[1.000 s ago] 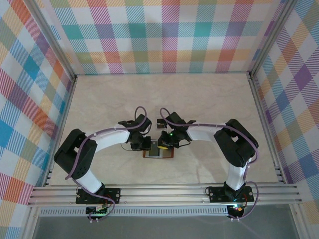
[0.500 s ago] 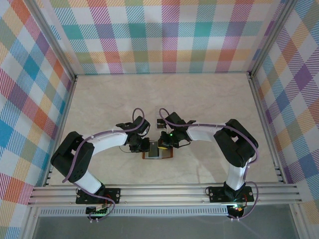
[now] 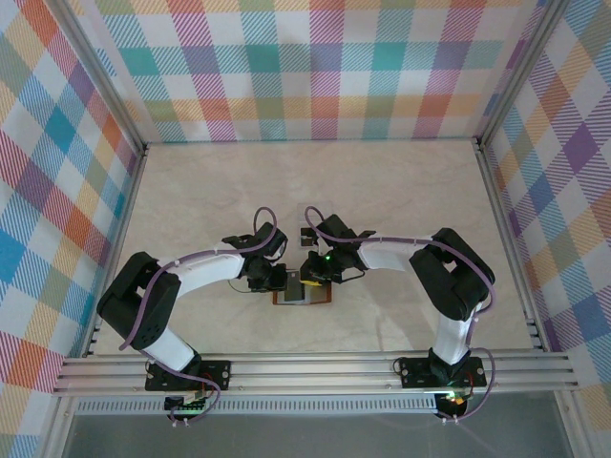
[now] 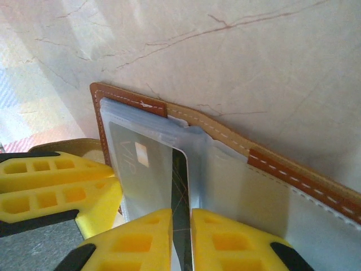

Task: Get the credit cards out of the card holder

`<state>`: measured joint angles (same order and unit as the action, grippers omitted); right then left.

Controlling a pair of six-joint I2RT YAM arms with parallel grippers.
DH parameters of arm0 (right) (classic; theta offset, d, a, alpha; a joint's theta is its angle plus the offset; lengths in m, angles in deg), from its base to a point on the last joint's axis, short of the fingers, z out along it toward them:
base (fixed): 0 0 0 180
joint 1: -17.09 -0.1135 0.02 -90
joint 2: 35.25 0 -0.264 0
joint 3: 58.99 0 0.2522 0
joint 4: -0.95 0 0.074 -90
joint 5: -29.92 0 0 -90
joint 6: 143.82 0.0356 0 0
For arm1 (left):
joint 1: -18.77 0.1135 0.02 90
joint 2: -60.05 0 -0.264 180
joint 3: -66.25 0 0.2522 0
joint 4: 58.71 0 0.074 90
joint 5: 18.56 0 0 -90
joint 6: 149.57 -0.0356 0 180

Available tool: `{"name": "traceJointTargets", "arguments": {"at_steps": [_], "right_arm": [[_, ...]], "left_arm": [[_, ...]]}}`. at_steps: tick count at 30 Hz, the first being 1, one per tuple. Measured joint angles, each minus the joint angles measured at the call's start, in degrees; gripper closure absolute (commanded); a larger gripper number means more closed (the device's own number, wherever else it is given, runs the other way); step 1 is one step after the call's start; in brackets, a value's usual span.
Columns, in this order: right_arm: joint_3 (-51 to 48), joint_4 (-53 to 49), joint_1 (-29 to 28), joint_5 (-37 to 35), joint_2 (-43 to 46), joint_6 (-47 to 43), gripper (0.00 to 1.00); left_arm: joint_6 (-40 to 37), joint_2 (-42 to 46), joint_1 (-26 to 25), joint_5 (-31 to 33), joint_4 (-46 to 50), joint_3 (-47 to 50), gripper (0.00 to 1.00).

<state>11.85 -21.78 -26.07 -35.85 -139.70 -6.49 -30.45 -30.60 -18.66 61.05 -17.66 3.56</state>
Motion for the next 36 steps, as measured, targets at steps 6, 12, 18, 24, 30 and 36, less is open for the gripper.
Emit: {"name": "traceJointTargets", "arguments": {"at_steps": [6, 12, 18, 24, 30, 36], "right_arm": [[0.0, 0.3, 0.0, 0.5, -1.0, 0.0, 0.9], [0.0, 0.2, 0.0, 0.2, -0.9, -0.2, 0.95], [0.0, -2.5, 0.0, -2.6, 0.5, -0.5, 0.97], [0.0, -5.8, -0.1, -5.2, 1.7, -1.1, 0.88], [0.0, -4.7, -0.1, -3.8, 1.8, -1.1, 0.73], [-0.2, -2.1, -0.1, -1.4, 1.4, -0.2, 0.72]], "left_arm": [[0.0, 0.0, 0.0, 0.0, 0.0, 0.0, 0.82], [0.0, 0.0, 0.0, 0.2, 0.2, 0.0, 0.82], [0.0, 0.0, 0.0, 0.2, 0.2, 0.0, 0.82], [0.0, 0.0, 0.0, 0.2, 0.2, 0.0, 0.82], [0.0, 0.0, 0.0, 0.2, 0.2, 0.0, 0.81], [0.0, 0.0, 0.0, 0.2, 0.2, 0.0, 0.81]]}}
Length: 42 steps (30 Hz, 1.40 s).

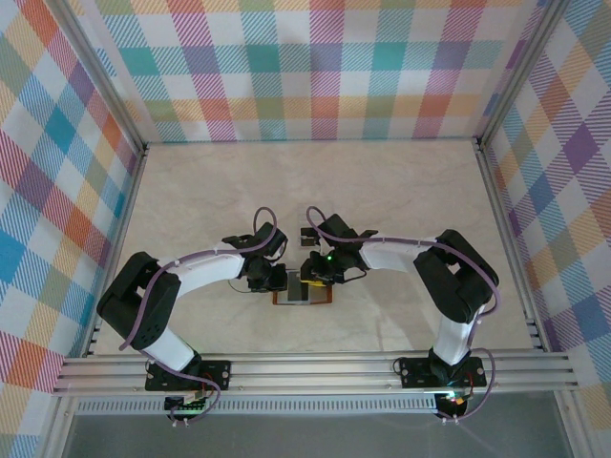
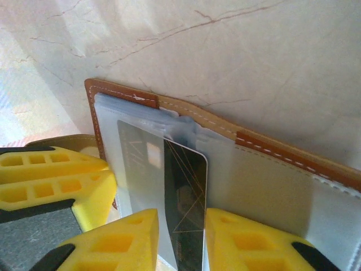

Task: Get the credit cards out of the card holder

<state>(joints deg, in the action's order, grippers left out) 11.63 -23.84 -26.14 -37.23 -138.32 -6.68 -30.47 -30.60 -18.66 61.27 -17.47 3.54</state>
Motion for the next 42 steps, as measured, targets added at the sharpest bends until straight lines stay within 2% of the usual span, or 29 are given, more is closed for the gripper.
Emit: {"name": "traceJointTargets", "arguments": {"at_steps": [5, 13, 21, 32, 42], "right_arm": [[0.0, 1.0, 0.0, 0.7, -1.7, 0.4, 0.72], [0.0, 2.0, 0.0, 1.7, -2.4, 0.6, 0.89], [1.4, 1.7, 0.0, 2.8, -3.2, 0.0, 0.94], [7.5, -4.0, 0.0, 2.9, -5.1, -5.5, 0.96], [8.2, -8.4, 0.0, 1.1, -4.7, -9.4, 0.96]], "left_arm": [[0.0, 0.0, 0.0, 0.0, 0.0, 0.0, 0.81], [0.0, 0.0, 0.0, 0.0, 0.9, -0.2, 0.81], [0.0, 0.1, 0.0, 0.4, 2.3, -0.4, 0.81], [-0.2, 2.8, 0.0, 2.4, 5.7, -1.2, 0.81], [-0.7, -1.7, 0.1, 2.3, 5.2, -2.9, 0.8]]}}
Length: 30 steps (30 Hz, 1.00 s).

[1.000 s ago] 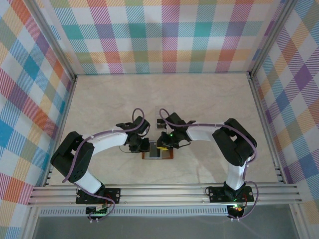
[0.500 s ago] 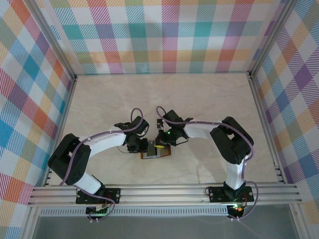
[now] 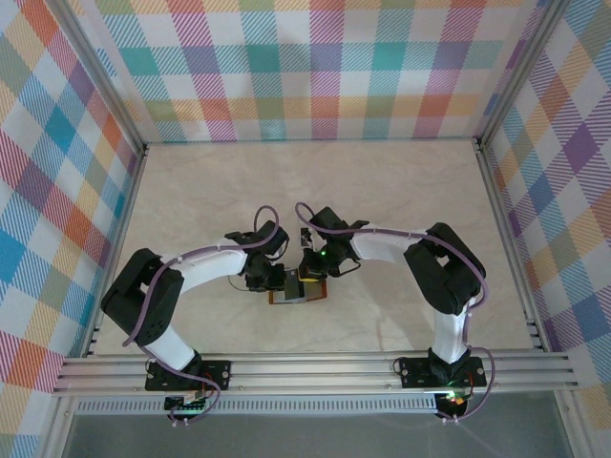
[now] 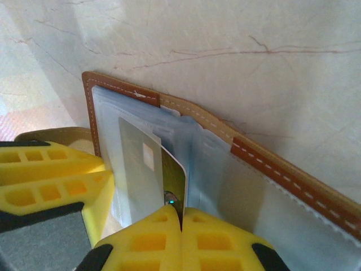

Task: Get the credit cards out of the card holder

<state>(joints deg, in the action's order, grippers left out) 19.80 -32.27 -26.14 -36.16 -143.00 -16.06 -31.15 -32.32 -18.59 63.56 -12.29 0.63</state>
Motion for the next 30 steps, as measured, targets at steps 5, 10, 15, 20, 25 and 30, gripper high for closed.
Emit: {"name": "traceJointTargets", "arguments": {"at_steps": [5, 10, 15, 20, 25, 30], "right_arm": [[1.2, -4.1, 0.0, -3.0, 1.1, -2.2, 0.97], [2.4, -9.2, 0.0, -7.0, 3.3, -4.8, 0.97], [2.6, -12.9, 0.1, -9.9, 7.0, -7.3, 1.0], [3.1, -15.4, 0.3, -12.0, 10.0, -9.0, 1.0], [3.3, -16.3, 0.9, -13.9, 13.0, -10.0, 1.0], [3.3, -16.4, 1.3, -14.6, 15.3, -11.0, 1.0]], "left_arm": [[-0.2, -0.1, 0.0, 0.0, 0.0, 0.0, 0.8], [-0.2, -0.1, 0.0, 0.0, -0.2, 0.1, 0.8], [0.2, 1.3, 0.0, 0.0, -1.4, 1.3, 0.79], [0.5, 3.4, 0.0, 0.8, -1.4, 1.7, 0.79], [0.6, 5.4, 0.7, 2.9, -1.1, 1.7, 0.83], [0.5, 5.4, 2.9, 3.0, -1.2, 1.7, 0.87]]}}
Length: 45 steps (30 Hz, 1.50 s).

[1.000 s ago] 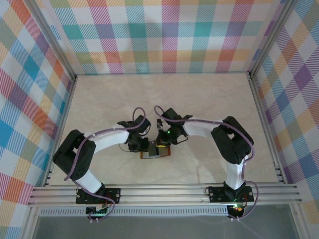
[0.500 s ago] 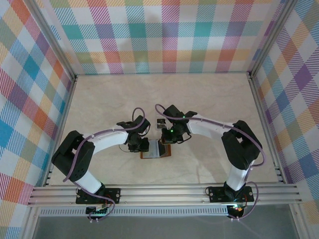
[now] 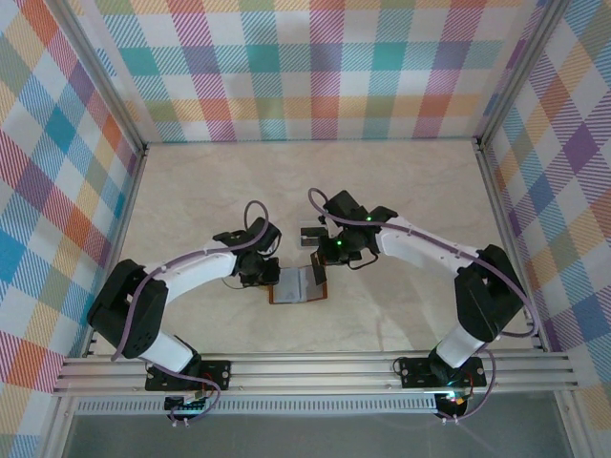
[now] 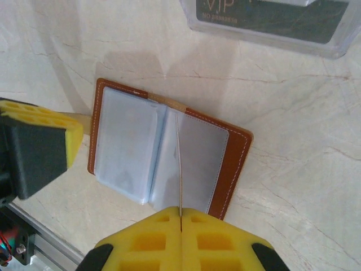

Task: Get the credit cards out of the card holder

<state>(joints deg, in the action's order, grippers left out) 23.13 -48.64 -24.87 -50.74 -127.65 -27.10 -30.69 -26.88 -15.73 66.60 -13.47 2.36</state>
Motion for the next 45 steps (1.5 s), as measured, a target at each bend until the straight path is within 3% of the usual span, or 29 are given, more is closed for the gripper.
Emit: {"name": "traceJointTargets", "arguments": {"at_steps": [10, 17, 34, 45], "right_arm": [[0.0, 0.2, 0.0, -1.0, 3.7, -4.0, 1.0], [-0.1, 1.0, 0.4, -2.1, 4.1, -12.9, 1.0], [16.3, -8.8, 0.8, -5.7, -8.9, -63.1, 1.0], [34.6, -20.0, 3.2, -10.9, -19.5, -80.1, 1.0]], "left_arm": [[-0.2, -3.7, 0.9, -1.5, -0.2, 0.3, 0.93], [-0.2, -3.6, 0.9, -2.2, -1.0, 1.6, 0.93], [0.7, -1.8, 0.9, -3.0, -3.1, 3.6, 0.91], [1.4, 1.9, 0.9, -3.0, -3.0, 4.4, 0.9]]}}
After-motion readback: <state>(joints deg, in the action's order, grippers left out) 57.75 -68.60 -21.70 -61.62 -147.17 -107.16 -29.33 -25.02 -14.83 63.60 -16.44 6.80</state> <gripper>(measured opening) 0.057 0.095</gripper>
